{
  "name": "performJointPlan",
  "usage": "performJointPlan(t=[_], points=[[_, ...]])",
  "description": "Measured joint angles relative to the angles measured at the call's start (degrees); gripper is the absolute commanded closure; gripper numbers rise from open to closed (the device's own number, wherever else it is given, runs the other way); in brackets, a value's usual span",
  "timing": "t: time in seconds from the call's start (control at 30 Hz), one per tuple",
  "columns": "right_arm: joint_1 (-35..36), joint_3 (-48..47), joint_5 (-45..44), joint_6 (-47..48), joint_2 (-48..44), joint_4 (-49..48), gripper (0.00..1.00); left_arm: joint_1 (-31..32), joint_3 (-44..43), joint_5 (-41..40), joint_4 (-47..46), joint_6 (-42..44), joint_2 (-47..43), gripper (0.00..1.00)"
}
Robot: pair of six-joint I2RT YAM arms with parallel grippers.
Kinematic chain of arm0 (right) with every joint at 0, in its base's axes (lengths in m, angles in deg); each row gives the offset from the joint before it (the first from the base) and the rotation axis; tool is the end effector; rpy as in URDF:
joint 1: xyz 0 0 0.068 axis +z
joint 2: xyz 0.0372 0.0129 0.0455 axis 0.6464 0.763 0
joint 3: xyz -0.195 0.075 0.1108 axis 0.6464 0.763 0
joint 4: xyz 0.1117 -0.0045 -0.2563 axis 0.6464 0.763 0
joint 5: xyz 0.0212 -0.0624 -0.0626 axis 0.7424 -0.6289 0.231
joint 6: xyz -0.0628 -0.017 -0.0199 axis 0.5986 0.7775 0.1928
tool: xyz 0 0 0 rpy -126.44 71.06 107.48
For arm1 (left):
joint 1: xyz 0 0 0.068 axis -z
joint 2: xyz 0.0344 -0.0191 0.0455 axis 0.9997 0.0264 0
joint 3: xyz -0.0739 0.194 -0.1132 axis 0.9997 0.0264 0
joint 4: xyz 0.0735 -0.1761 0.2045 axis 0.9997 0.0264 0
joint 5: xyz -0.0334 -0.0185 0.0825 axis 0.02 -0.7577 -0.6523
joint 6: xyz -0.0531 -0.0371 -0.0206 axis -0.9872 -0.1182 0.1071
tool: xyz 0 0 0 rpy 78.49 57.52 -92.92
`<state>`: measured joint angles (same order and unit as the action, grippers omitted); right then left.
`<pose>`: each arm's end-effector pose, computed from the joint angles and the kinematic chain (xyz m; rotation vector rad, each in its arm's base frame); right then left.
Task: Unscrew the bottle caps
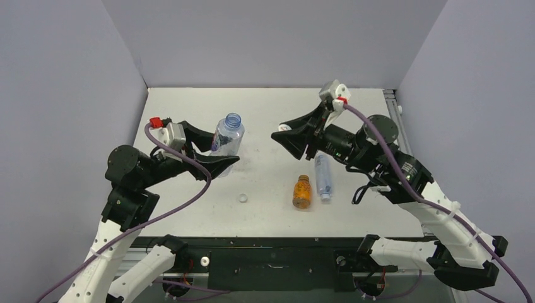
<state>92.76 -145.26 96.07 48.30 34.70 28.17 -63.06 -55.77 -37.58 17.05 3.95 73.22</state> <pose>0.1425 0.2126 0.5020 -0.7815 1.3769 1.1315 0.1602 -0.1183 0.4389 0.8234 1.2199 -1.0574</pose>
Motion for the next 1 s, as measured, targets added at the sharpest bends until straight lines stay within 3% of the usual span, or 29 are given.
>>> performJointPlan(t=[0.2, 0.4, 0.6, 0.9, 1.0], points=[[0.7, 21.0, -10.8, -2.6, -2.9, -2.2, 1.00, 0.0, 0.3, -6.3, -0.7, 2.6, -0.6, 1.00], [5.4, 36.8, -19.3, -6.0, 6.3, -5.5, 1.00, -1.0, 0.3, -9.6, -0.7, 2.4, 0.3, 1.00], [8.8, 41.7, -22.0, -7.9, 14.0, -11.8, 1.00, -2.0, 0.3, -11.4, -0.7, 1.5, 1.0, 1.00], [9.9, 50.0, -24.9, -9.8, 24.0, -32.0, 1.00, -3.1, 0.3, -12.7, -0.7, 0.0, 1.1, 1.00], [10.4, 51.6, -26.5, -10.4, 28.2, -36.5, 0.88, -4.4, 0.2, -12.8, -0.7, -1.0, 1.4, 0.99]])
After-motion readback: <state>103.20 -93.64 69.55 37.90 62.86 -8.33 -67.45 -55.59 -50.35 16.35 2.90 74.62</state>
